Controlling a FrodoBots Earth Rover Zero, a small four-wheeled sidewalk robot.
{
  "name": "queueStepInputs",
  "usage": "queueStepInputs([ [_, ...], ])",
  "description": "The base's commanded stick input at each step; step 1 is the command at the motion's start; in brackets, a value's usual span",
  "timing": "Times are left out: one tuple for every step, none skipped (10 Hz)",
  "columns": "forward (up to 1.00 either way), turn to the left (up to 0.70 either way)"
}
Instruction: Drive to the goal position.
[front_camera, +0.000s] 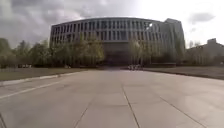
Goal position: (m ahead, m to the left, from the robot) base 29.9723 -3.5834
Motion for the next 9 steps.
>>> queueStepInputs([
  [1.0,0.0],
  [1.0,0.0],
  [1.0,0.0],
  [1.0,0.0],
  [1.0,0.0],
  [1.0,0.0],
  [1.0,0.0],
  [1.0,0.0],
  [1.0,0.0],
])
